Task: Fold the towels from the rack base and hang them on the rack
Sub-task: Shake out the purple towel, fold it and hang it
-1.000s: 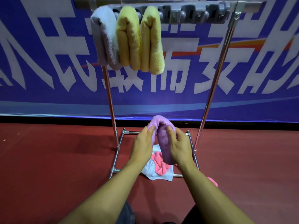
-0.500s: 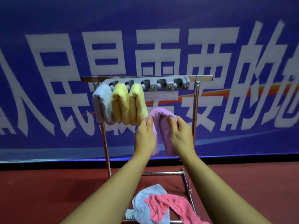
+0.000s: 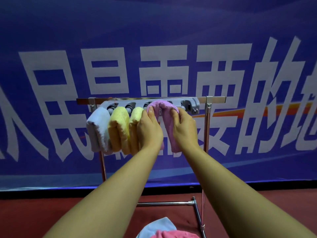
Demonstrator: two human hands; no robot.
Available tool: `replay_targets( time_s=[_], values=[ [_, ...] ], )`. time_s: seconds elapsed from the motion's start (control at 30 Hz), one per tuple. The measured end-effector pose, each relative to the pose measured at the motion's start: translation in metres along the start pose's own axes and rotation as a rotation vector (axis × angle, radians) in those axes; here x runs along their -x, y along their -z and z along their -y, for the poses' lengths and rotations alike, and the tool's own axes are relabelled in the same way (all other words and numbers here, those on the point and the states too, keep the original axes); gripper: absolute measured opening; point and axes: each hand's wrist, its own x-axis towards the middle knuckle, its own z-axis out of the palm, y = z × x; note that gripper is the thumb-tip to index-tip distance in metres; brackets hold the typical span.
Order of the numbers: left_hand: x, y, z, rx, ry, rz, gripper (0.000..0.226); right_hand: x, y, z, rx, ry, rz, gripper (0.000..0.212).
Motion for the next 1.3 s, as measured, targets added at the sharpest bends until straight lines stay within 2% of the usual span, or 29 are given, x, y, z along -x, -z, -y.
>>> replay_targets(
  time_s=[0.33,0.4,0.5,0.53,0.6,0.63,0.8,0.9,0.97,1.07,1.17,1.3],
  values=[
    [-0.027,-0.037,0.052,0.032,0.026,0.011,0.039,-0.027,-0.033,-0.044,0.003,0.000,0.049,0.034],
    [-0.026,-0.043,0.064,0.082,0.032,0.052,0.040,-0.025,-0.040,-0.054,-0.016,-0.011,0.064,0.029],
    [-0.021,-0.054,0.087,0.282,0.092,0.178,0.036,-0.014,-0.049,-0.068,-0.130,-0.041,0.097,0.026],
    [-0.018,-0.058,0.096,0.315,0.090,0.200,0.039,-0.009,-0.052,-0.072,-0.174,-0.057,0.121,0.030],
    [-0.012,-0.062,0.108,0.326,0.089,0.227,0.062,0.002,-0.059,-0.080,-0.218,-0.070,0.190,0.038],
    [-0.010,-0.063,0.112,0.348,0.105,0.255,0.063,0.006,-0.062,-0.084,-0.220,-0.064,0.221,0.040],
    [0.006,-0.059,0.118,0.419,0.070,0.352,0.044,0.018,-0.070,-0.098,-0.217,-0.037,0.281,0.045],
    [0.017,-0.055,0.142,0.384,0.085,0.404,0.039,0.030,-0.069,-0.108,-0.206,-0.048,0.281,0.044],
    [0.028,-0.053,0.162,0.331,0.130,0.445,0.046,0.039,-0.068,-0.123,-0.168,-0.077,0.297,0.046],
    [0.046,-0.053,0.196,0.211,0.211,0.505,0.051,0.058,-0.068,-0.159,-0.050,-0.139,0.325,0.052],
    [0.067,-0.058,0.231,0.084,0.202,0.567,0.051,0.082,-0.071,-0.203,0.117,-0.208,0.377,0.058],
    [0.106,-0.071,0.307,-0.273,0.137,0.695,0.058,0.127,-0.079,-0.279,0.316,-0.319,0.452,0.059]
  ],
)
